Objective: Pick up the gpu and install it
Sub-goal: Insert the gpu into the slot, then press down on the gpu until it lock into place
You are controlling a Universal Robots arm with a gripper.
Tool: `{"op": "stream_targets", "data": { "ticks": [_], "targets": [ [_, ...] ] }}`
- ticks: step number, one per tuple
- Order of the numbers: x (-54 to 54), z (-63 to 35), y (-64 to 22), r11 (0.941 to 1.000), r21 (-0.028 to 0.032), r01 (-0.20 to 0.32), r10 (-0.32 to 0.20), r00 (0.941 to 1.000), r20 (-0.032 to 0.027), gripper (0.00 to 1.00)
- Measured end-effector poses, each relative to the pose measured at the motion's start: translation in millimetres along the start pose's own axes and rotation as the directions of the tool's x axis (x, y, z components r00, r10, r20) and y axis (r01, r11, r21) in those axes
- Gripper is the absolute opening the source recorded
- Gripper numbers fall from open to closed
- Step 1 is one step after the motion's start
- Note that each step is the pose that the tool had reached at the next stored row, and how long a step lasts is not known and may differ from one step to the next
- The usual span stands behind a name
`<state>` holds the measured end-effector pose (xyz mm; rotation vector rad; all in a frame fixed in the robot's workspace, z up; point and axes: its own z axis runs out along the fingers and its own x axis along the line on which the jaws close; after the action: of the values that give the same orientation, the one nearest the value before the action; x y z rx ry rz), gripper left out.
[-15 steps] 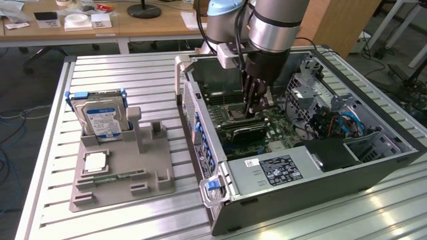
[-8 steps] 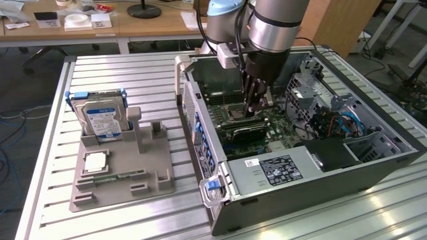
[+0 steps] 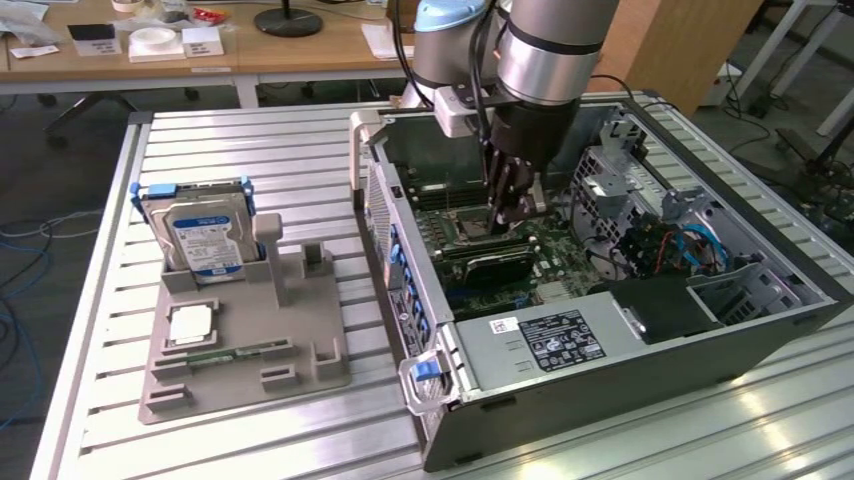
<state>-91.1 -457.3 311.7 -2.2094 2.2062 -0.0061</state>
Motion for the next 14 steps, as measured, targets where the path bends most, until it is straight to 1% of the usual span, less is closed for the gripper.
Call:
{"op": "stream_targets", "data": {
  "ticks": [3, 9, 14],
  "targets": [
    [0.0, 1.7, 0.0, 1.0, 0.0, 0.0, 0.0, 1.0, 0.0001, 0.1],
    [0.0, 1.8, 0.0, 1.0, 0.0, 0.0, 0.0, 1.0, 0.0001, 0.1],
    [0.1, 5.3, 0.1, 1.0, 0.0, 0.0, 0.0, 1.0, 0.0002, 0.1]
  ]
}}
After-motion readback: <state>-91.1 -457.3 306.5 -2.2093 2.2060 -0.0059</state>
